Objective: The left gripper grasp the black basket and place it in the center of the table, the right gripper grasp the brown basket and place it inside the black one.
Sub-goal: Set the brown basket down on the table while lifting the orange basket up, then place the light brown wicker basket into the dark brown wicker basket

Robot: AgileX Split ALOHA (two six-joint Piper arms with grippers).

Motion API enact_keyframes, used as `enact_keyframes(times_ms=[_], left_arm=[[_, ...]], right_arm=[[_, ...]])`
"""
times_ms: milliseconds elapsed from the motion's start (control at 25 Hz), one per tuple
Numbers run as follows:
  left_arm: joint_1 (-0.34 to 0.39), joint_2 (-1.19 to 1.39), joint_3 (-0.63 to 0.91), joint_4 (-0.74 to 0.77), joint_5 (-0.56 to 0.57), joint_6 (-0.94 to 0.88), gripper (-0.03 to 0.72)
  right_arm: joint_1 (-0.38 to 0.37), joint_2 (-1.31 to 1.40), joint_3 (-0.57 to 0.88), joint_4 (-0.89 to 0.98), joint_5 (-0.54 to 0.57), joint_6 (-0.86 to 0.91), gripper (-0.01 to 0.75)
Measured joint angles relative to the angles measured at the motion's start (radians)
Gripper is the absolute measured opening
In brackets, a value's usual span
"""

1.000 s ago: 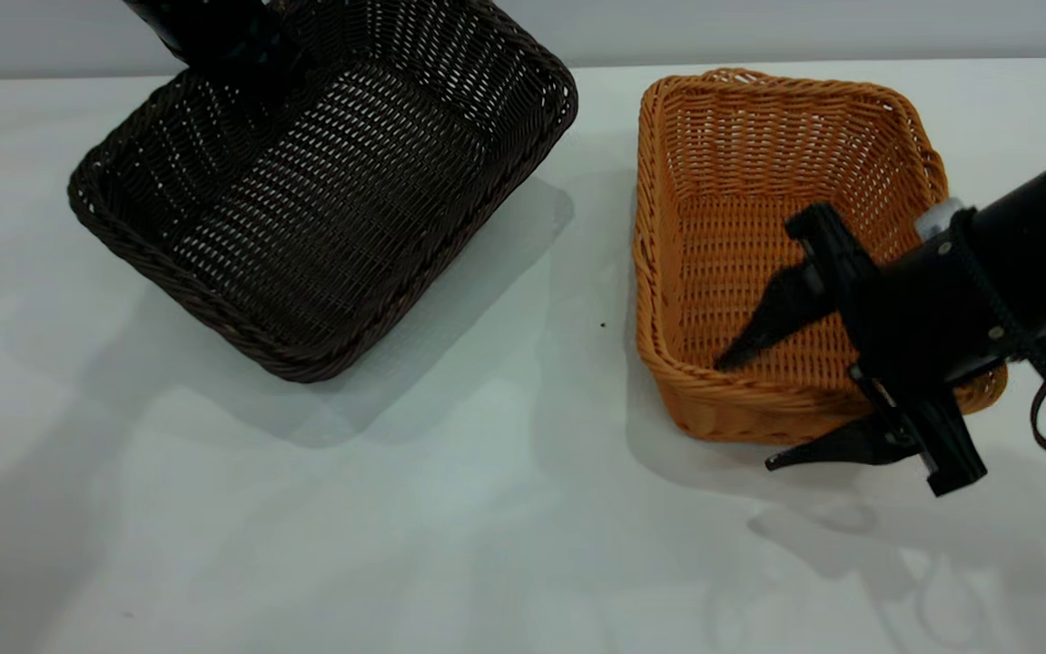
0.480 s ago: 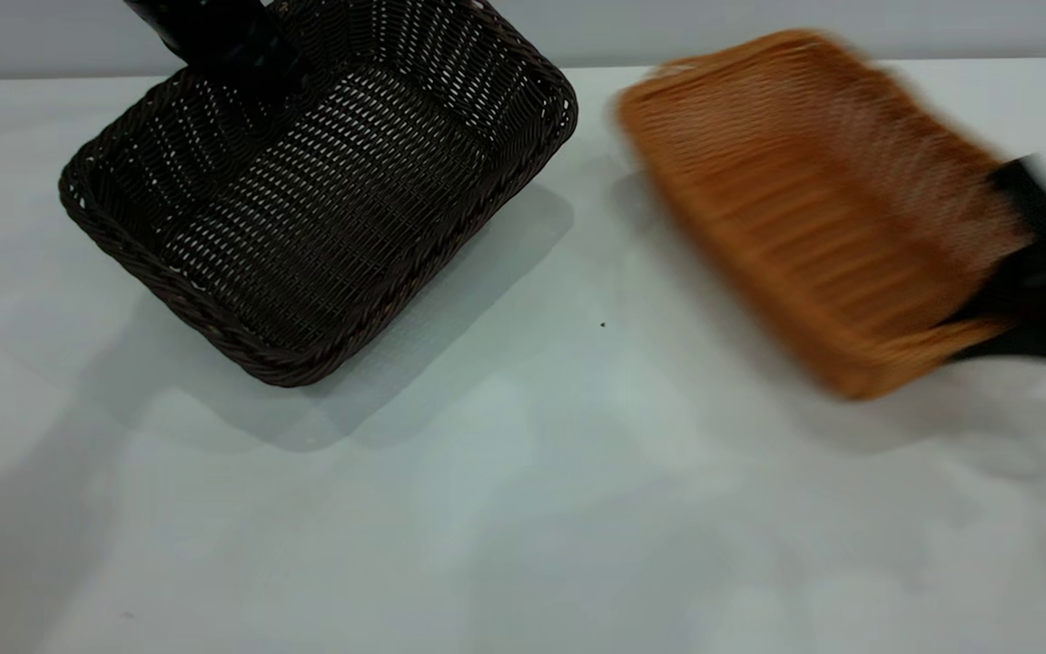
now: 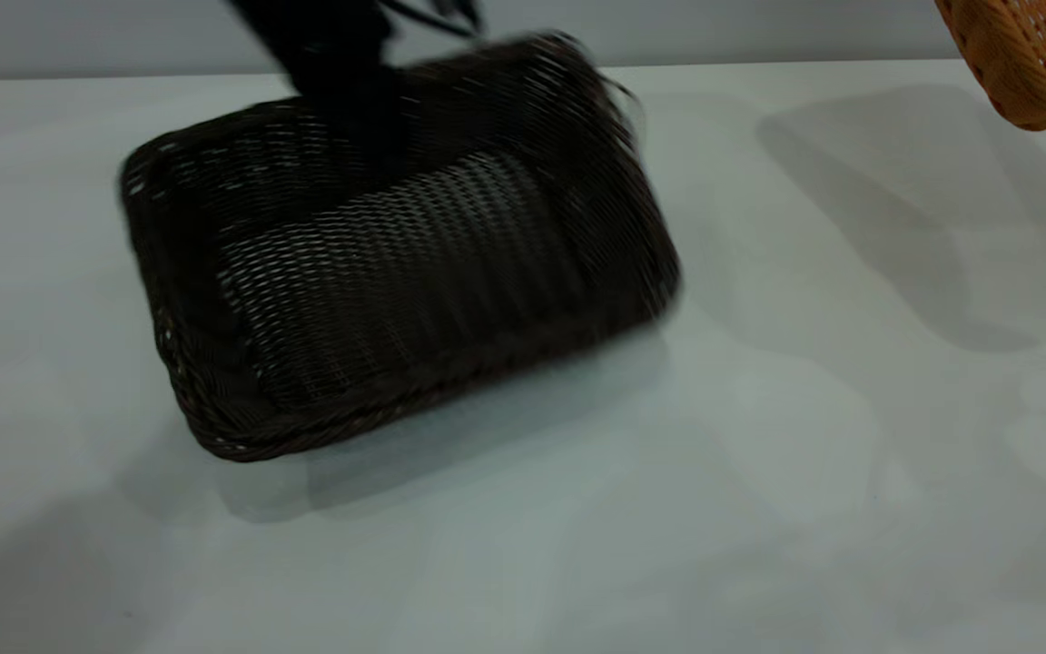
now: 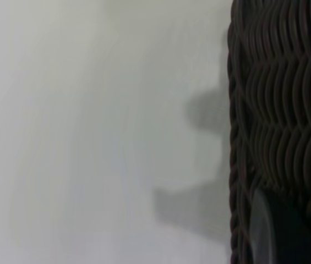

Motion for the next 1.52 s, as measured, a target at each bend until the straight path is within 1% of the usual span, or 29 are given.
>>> enact_keyframes(times_ms=[120,240,360,480,600,680,720,800,920,1040,1080,1160,1280,1400,1520], left_arm=[[-0.082,0.001,-0.001,-0.003,-0.012,0.155,0.083],[-0.141,0.007,-0.001,-0.007,-0.028,0.211,0.083],[-0.174,0.021,-0.001,-0.007,-0.054,0.224,0.083],[-0.197,0.023,-0.002,-0.007,-0.054,0.227,0.083],[-0.205,0.024,-0.002,-0.01,-0.052,0.222,0.089],[-0.206,0.027,-0.002,-0.01,-0.052,0.204,0.108],[-0.206,0.029,-0.002,-0.009,-0.053,0.189,0.134],[-0.206,0.034,-0.002,-0.007,-0.057,0.167,0.215],[-0.206,0.038,-0.002,-0.007,-0.08,0.138,0.388],[-0.206,0.038,-0.002,-0.007,-0.135,0.114,0.519],[-0.206,0.037,-0.002,-0.007,-0.146,0.103,0.545],[-0.194,0.024,-0.001,-0.007,-0.145,0.084,0.58],[-0.137,-0.026,-0.001,-0.007,-0.111,-0.004,0.58],[-0.03,-0.092,-0.001,-0.007,-0.057,-0.16,0.561],[0.106,-0.141,-0.001,-0.007,-0.007,-0.288,0.539]], right_arm=[[0.0,0.0,-0.008,-0.029,0.0,-0.001,0.069],[-0.005,0.0,-0.009,-0.034,0.0,-0.001,0.069],[-0.005,0.0,-0.011,-0.037,0.001,-0.001,0.069],[-0.005,0.0,-0.013,-0.04,0.001,-0.001,0.069],[-0.005,0.0,-0.013,-0.048,0.003,0.0,0.069],[-0.005,0.0,-0.013,-0.057,0.004,0.0,0.069],[-0.005,0.0,-0.013,-0.059,0.004,0.0,0.069],[-0.005,0.0,-0.013,-0.066,0.004,0.003,0.069],[-0.005,0.0,-0.013,-0.078,0.005,0.026,0.068],[-0.005,0.0,-0.013,-0.099,0.005,0.038,0.068],[-0.005,0.0,-0.013,-0.108,0.005,0.045,0.068],[-0.005,0.0,-0.013,-0.129,0.005,0.053,0.068],[-0.004,-0.004,-0.013,-0.176,0.005,0.083,0.068],[0.021,-0.033,-0.013,-0.245,0.001,0.12,0.068],[0.093,-0.069,-0.03,-0.344,0.002,0.2,0.067]])
